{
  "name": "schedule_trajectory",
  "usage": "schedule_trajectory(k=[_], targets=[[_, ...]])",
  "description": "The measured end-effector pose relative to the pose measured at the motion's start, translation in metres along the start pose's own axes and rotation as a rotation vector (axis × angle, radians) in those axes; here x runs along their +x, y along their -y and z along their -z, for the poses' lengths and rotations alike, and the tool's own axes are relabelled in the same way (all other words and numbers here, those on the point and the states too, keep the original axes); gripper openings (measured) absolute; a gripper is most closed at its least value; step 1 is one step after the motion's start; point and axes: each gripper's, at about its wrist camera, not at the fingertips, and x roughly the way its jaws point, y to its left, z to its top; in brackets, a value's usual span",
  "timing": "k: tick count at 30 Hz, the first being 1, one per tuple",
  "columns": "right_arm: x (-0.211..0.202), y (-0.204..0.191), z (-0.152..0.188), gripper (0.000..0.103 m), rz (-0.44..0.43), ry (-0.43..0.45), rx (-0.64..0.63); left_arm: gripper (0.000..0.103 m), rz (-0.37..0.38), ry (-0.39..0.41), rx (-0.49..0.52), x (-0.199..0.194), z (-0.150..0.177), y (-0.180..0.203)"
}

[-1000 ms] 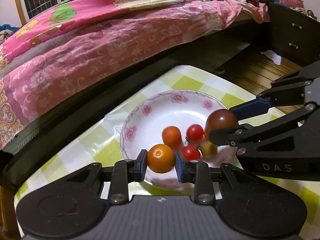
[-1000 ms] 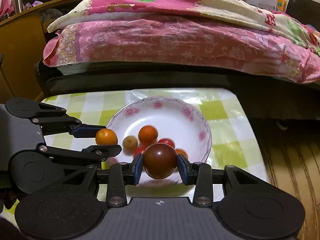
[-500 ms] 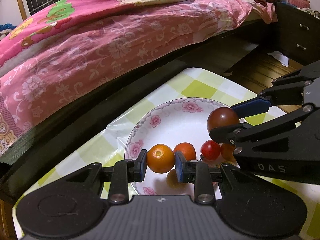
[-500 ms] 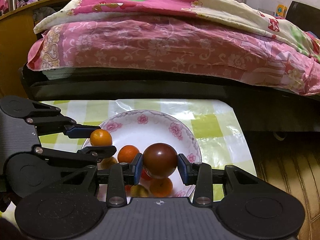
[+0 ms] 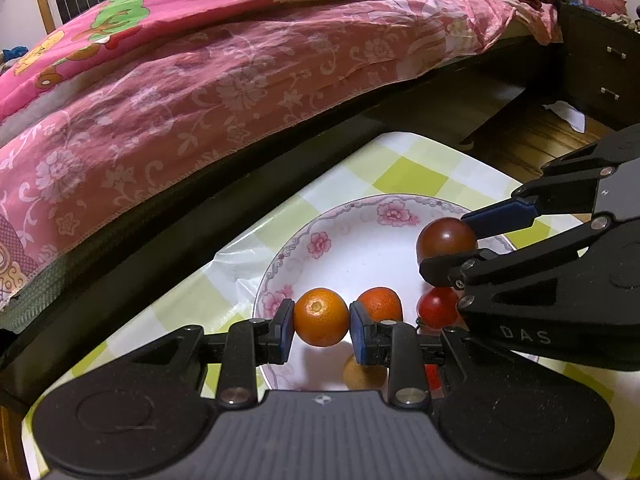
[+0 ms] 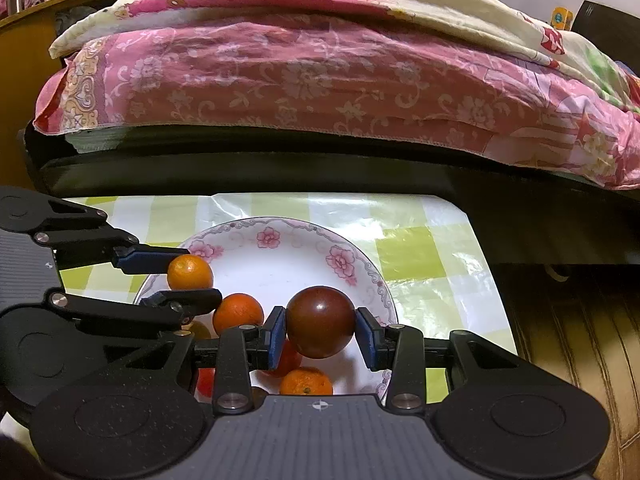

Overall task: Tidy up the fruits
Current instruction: 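Lower both fruits into the plate and open both tools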

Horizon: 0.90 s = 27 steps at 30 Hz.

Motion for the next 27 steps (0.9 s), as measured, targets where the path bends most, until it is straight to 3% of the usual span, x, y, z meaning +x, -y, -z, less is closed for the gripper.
schedule_trajectory(k=[27], targets=[[0.009,0.0054,-0.0017,0.038,0.013,0.014,0.003,0.037,-0.012,0.01,-0.004,0.003,-0.0043,-0.0013]])
